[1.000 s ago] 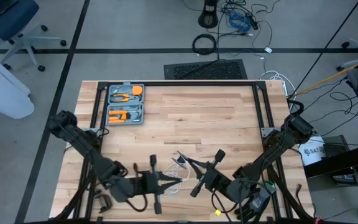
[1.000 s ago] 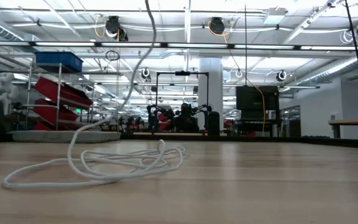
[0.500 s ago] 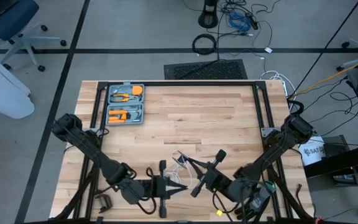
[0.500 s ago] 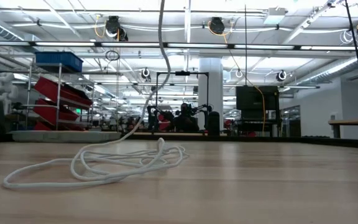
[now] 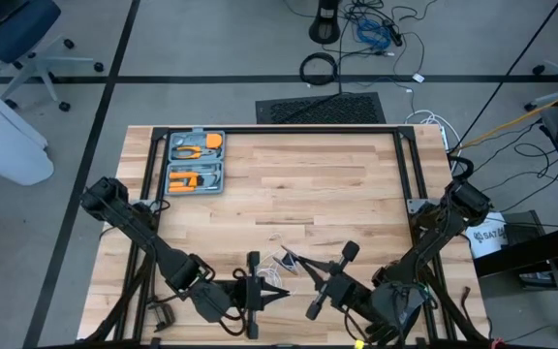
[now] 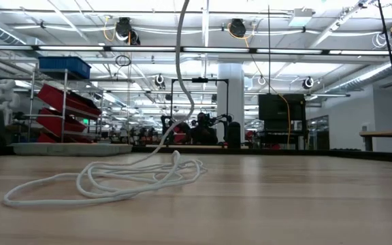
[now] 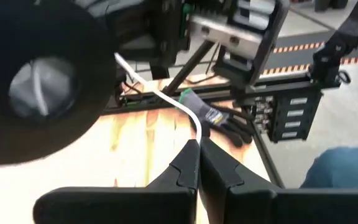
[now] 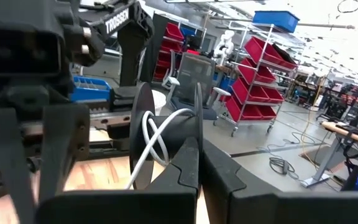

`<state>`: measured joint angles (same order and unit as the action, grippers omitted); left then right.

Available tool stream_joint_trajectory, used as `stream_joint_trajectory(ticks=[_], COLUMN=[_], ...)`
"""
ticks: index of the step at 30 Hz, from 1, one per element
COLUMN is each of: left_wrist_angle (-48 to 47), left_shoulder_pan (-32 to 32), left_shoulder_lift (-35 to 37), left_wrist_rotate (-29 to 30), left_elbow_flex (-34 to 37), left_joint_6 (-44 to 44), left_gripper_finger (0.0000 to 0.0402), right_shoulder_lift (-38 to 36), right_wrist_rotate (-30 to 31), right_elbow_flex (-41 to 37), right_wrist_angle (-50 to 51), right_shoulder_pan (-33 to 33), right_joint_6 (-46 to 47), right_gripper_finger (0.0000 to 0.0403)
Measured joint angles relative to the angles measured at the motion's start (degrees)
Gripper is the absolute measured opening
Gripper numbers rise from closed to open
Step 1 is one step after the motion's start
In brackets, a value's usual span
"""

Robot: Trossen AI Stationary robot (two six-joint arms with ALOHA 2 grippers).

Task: Coil cords
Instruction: Coil the white wire on the spool

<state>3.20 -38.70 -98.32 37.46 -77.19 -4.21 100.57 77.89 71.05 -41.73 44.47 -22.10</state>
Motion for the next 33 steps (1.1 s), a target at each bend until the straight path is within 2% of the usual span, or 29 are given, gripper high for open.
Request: stream_joint_trajectory(ticks=[10,18,26,29,33], left_wrist_angle=[-5.8,-10.8,-13.0,-13.1,-13.6], left_shoulder_pan=[0.4,0.5,0.5,0.5,0.4], left_shoulder_lift=[0.0,0.0,0.1,0.1,0.1], left_wrist_rotate=[-0.2,4.7,5.8,7.5,7.5], left_elbow_flex=[0.0,0.0,0.0,0.0,0.0], left_joint_6=[0.4,0.5,-0.8,-5.6,-7.5], left_gripper_finger=[0.001,0.001,0.001,0.0021,0.006], right_shoulder_lift=[0.0,0.0,0.0,0.0,0.0], right_wrist_rotate=[-0.1,-0.1,0.2,0.2,0.2], right_elbow_flex=[0.0,0.0,0.0,0.0,0.0], right_wrist_angle=[-2.4,-6.4,-6.8,-6.9,-7.0], right_shoulder_pan=[1.2,3.9,5.1,5.2,5.2], right_joint_6=[-2.0,-6.2,-7.6,-7.6,-7.6], right_gripper_finger=[0.0,0.0,0.0,0.0,0.0])
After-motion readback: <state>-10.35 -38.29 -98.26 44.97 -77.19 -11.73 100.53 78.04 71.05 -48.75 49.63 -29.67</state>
